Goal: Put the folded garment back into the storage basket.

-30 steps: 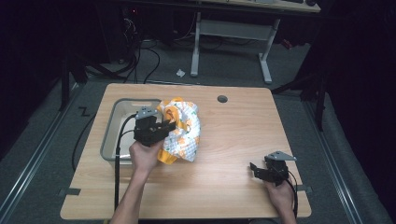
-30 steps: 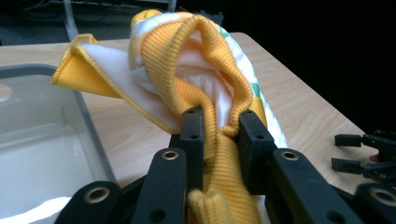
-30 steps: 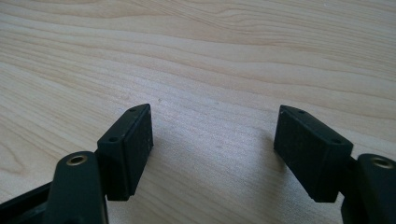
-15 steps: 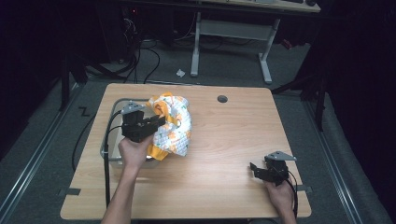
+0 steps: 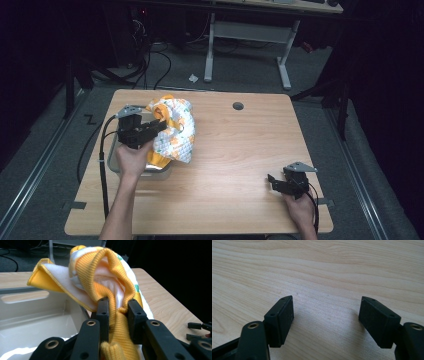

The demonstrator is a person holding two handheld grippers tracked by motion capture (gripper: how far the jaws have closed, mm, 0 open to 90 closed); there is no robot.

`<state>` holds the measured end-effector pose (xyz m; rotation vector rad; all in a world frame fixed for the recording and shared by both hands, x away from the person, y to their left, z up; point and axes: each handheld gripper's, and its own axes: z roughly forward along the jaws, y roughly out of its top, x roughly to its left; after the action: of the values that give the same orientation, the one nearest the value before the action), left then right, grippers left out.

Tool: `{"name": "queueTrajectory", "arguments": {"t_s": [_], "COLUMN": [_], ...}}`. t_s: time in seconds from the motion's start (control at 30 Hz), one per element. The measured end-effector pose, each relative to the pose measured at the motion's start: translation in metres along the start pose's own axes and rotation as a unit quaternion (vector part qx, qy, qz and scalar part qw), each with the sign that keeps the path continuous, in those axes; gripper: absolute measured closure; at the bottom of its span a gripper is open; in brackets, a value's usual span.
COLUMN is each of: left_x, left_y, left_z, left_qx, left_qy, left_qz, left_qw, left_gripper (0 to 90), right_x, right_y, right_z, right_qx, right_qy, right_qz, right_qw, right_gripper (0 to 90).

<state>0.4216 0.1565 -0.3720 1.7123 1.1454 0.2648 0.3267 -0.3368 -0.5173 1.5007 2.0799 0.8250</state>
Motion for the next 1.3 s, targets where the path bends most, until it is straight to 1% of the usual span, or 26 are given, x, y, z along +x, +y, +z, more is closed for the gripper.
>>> {"name": "queueTrajectory", "arguments": {"t_s": [0.07,0.1,0.17,0.23,0.37,0.47,0.6,0.63,0.7,0.83,1.07,1.13,1.3], "left_x": [0.005,0.005,0.01,0.011,0.017,0.021,0.026,0.03,0.032,0.036,0.043,0.044,0.047], "left_y": [0.001,0.001,0.002,0.003,0.006,0.006,0.004,0.003,0.003,0.001,-0.002,-0.003,-0.004], "left_z": [-0.004,-0.004,-0.008,-0.009,-0.018,-0.02,-0.021,-0.022,-0.022,-0.022,-0.02,-0.021,-0.02], "left_qx": [-0.002,-0.002,0.0,0.0,-0.005,-0.001,0.003,0.006,0.008,0.011,0.015,0.016,0.02], "left_qy": [0.002,0.002,0.006,0.008,0.016,0.02,0.025,0.025,0.025,0.028,0.03,0.034,0.035], "left_qz": [-0.004,-0.004,-0.006,-0.006,-0.004,-0.004,-0.004,-0.007,-0.01,-0.008,-0.013,-0.012,-0.011], "left_qw": [1.0,1.0,1.0,0.9999,0.9999,0.9998,0.9997,0.9996,0.9996,0.9995,0.9994,0.9992,0.9991], "left_gripper": [74.7,74.7,74.7,74.7,74.7,74.7,74.7,74.7,74.7,74.7,74.6,74.6,74.6], "right_x": [0.0,0.0,0.0,0.0,0.0,0.0,0.0,0.0,0.0,0.0,0.0,0.0,0.0], "right_y": [0.0,0.0,0.0,0.0,0.0,0.0,0.0,0.0,0.0,0.0,0.0,0.0,0.0], "right_z": [0.0,0.0,0.0,0.0,0.0,0.0,0.0,0.0,0.0,0.0,0.0,0.0,0.0], "right_qx": [0.0,0.0,0.0,0.0,0.0,0.0,0.0,0.0,0.0,0.0,0.0,0.0,0.0], "right_qy": [0.0,0.0,0.0,0.0,0.0,0.0,0.0,0.0,0.0,-0.001,-0.001,-0.001,-0.001], "right_qz": [0.0,0.0,0.001,0.001,0.001,0.001,0.001,0.001,0.001,0.001,0.001,0.001,0.001], "right_qw": [1.0,1.0,1.0,1.0,1.0,1.0,1.0,1.0,1.0,1.0,1.0,1.0,1.0], "right_gripper": [28.4,28.4,28.4,28.4,28.4,28.4,28.4,28.4,28.4,28.4,28.4,28.4,28.4]}}
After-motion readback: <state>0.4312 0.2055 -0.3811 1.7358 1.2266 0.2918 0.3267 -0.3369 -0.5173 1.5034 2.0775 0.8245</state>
